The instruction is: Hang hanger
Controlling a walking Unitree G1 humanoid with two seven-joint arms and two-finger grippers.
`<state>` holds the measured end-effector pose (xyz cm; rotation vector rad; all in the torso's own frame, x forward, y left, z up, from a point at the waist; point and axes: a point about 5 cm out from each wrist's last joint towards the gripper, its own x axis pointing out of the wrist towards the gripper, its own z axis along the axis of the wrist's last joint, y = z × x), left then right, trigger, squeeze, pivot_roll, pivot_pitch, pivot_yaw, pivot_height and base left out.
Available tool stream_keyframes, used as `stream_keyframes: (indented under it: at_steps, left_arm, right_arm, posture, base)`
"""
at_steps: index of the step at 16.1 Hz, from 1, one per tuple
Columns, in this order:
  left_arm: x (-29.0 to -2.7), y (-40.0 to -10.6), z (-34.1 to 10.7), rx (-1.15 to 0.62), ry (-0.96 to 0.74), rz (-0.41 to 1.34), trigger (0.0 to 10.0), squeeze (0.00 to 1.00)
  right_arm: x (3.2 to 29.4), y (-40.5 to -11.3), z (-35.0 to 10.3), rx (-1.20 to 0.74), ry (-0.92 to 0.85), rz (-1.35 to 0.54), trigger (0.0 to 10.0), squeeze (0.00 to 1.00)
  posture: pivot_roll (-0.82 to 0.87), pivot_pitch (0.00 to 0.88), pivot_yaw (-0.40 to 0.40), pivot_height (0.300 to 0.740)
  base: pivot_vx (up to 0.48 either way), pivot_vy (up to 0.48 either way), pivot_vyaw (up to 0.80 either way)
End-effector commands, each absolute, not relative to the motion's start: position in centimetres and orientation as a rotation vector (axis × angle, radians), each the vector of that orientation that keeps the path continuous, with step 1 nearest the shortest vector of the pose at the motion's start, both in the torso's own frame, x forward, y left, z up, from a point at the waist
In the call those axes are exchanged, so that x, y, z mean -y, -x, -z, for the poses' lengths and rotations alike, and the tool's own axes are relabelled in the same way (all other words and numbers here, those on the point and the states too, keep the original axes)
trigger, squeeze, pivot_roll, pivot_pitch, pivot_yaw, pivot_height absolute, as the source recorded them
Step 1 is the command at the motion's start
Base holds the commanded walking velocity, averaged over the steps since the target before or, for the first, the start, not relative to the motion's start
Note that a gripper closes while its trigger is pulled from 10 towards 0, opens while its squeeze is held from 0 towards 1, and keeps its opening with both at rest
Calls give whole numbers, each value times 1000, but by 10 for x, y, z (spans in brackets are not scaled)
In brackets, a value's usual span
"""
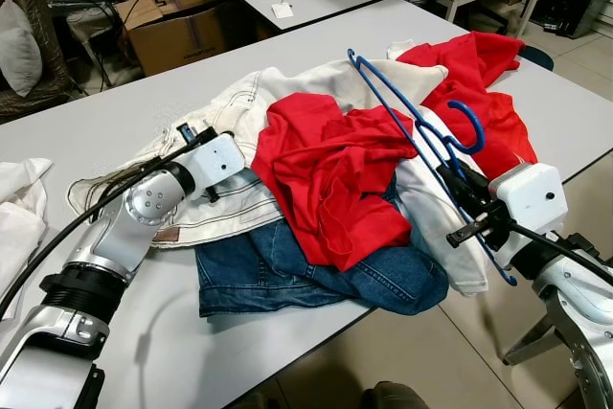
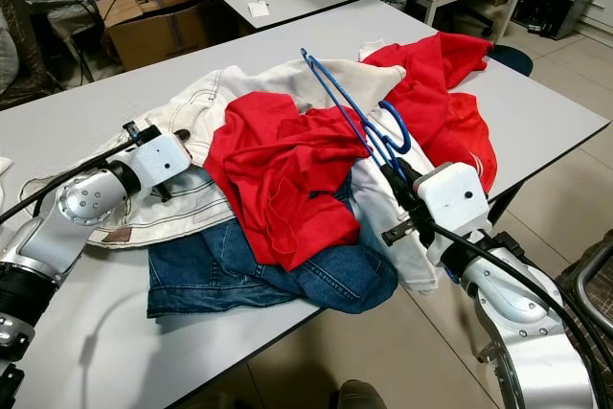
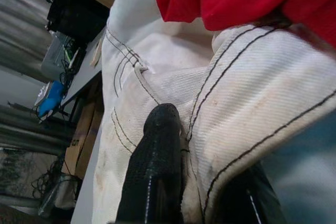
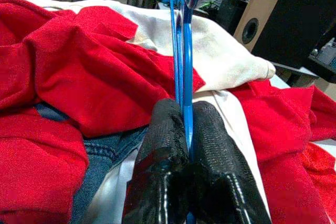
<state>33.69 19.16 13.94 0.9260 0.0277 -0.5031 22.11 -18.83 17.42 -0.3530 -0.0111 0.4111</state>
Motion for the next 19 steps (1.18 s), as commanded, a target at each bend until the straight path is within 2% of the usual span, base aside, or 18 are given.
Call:
stream_keyframes:
  at_steps: [1, 3, 6, 7, 9, 11, 12, 13, 15, 16, 18, 19]
  left_arm:
    - [-196, -341, -153, 2, -896, 449, 0, 0]
    - [-201, -344, -156, 1, -832, 382, 0, 0]
    - [-238, -365, -218, 136, -833, 52, 0, 0]
    - [-246, -368, -239, 195, -841, -11, 0, 0]
    - [-258, -365, -311, 422, -829, -141, 0, 0]
    - [-249, -349, -375, 669, -779, -172, 0, 0]
    - [-247, -345, -384, 709, -766, -179, 0, 0]
    - [-247, -342, -390, 723, -792, -206, 0, 0]
    - [-258, -345, -378, 639, -828, -243, 0, 0]
    - [-269, -349, -357, 535, -757, -237, 0, 0]
    - [-273, -351, -321, 424, -522, -199, 0, 0]
    - [-271, -350, -288, 331, -354, -176, 824, 0]
  right_arm:
    - [190, -222, -179, 31, 350, -367, 10000, 0]
    - [189, -223, -181, 48, 319, -351, 10000, 0]
    - [189, -228, -186, 92, 320, -309, 10000, 0]
    - [189, -229, -187, 99, 316, -306, 10000, 0]
    - [190, -230, -189, 114, 304, -294, 10000, 0]
    - [189, -230, -188, 117, 274, -292, 10000, 0]
    - [189, -230, -188, 117, 270, -293, 10000, 0]
    - [187, -231, -187, 118, 255, -303, 10000, 0]
    - [185, -232, -188, 122, 241, -309, 10000, 0]
    - [184, -234, -189, 128, 232, -313, 10000, 0]
    - [182, -236, -191, 144, 211, -312, 10000, 0]
    - [181, -238, -194, 156, 195, -310, 10000, 0]
  posture:
    - [-161, 0, 80, 740]
    - [-160, 0, 84, 740]
    - [-155, 0, 88, 740]
    - [-154, 0, 91, 740]
    - [-153, 0, 94, 740]
    - [-142, 0, 100, 740]
    - [-142, 0, 100, 740]
    - [-132, 0, 95, 740]
    - [-122, 0, 88, 740]
    - [-117, 0, 85, 740]
    - [-107, 0, 77, 740]
    - [-104, 0, 69, 740]
  base:
    - [0, 0, 0]
    - [0, 0, 0]
    - [0, 0, 0]
    - [0, 0, 0]
    - [0, 0, 0]
    - [0, 0, 0]
    - [0, 0, 0]
    - [0, 0, 0]
    - [0, 0, 0]
    - [0, 0, 0]
    - [0, 0, 0]
    - [0, 0, 0]
